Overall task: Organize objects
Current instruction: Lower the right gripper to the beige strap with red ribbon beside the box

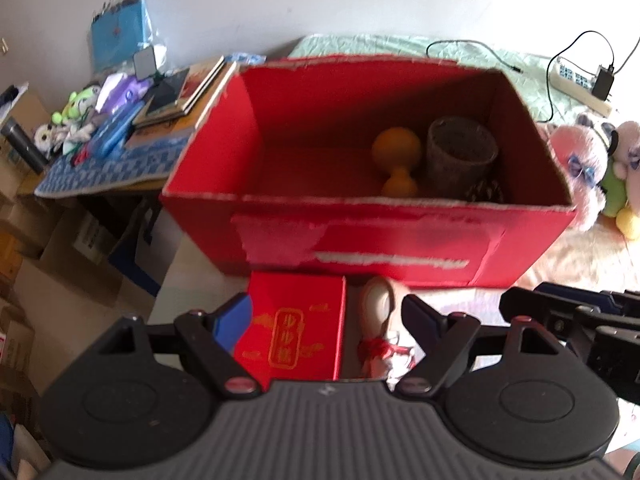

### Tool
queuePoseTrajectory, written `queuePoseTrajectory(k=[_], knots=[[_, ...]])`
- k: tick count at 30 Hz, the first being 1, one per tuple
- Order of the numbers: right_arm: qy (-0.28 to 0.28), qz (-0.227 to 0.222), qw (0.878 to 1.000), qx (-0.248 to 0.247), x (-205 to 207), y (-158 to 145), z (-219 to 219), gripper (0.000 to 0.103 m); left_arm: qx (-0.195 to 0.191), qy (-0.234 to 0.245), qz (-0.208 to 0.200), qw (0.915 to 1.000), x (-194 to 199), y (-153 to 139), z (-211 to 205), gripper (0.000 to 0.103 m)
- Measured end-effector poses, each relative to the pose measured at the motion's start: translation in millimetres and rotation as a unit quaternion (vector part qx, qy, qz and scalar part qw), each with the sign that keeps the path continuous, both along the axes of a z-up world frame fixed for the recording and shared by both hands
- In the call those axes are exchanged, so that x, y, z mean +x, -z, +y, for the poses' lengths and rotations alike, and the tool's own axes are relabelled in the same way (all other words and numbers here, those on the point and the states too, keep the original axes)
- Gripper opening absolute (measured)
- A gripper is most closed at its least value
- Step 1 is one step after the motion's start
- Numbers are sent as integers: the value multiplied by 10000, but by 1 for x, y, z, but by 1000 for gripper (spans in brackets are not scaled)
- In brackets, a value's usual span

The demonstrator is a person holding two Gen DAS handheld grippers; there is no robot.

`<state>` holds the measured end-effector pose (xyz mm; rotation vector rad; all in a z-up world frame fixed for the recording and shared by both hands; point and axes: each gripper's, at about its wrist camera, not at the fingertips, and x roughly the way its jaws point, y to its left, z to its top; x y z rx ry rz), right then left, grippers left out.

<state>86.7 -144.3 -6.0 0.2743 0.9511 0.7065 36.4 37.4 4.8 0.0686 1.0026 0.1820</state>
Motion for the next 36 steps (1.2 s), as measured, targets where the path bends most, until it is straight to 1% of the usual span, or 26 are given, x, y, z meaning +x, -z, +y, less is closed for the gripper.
queuePoseTrajectory(k=[3, 6, 13, 15, 20, 24, 26, 29, 31, 32, 36], knots=[[-13, 172, 9998, -35, -1, 5, 7, 38, -71, -7, 113, 9999, 0, 6, 7, 83], [29, 252, 9997, -62, -2, 7, 14, 38, -98, 72, 158, 9998, 3, 11, 14, 83], [314, 443, 9985, -113, 5, 12, 29, 39, -158, 425, 207, 9988, 11, 18, 31, 85], [420, 555, 9975, -111, 6, 16, 33, 39, -162, 542, 215, 9982, 13, 20, 38, 85], [609, 656, 9958, -218, 5, 25, 40, 39, -386, 865, 230, 9952, 14, 29, 60, 85], [751, 822, 9934, -259, 3, 33, 46, 39, -748, 1160, 283, 9900, 8, 34, 77, 84], [771, 845, 9930, -292, 2, 35, 48, 40, -912, 1349, 207, 9864, 3, 33, 82, 84], [749, 912, 9924, -357, 2, 36, 53, 42, -1044, 1595, 106, 9816, -4, 31, 87, 84], [759, 918, 9920, -408, 3, 35, 56, 42, -1242, 1746, 110, 9767, -5, 32, 89, 84], [762, 919, 9919, -433, 3, 34, 58, 42, -1297, 1797, 129, 9750, -6, 32, 89, 84], [703, 900, 9915, -620, 4, 33, 67, 43, -1350, 1849, 232, 9732, -4, 39, 87, 84]])
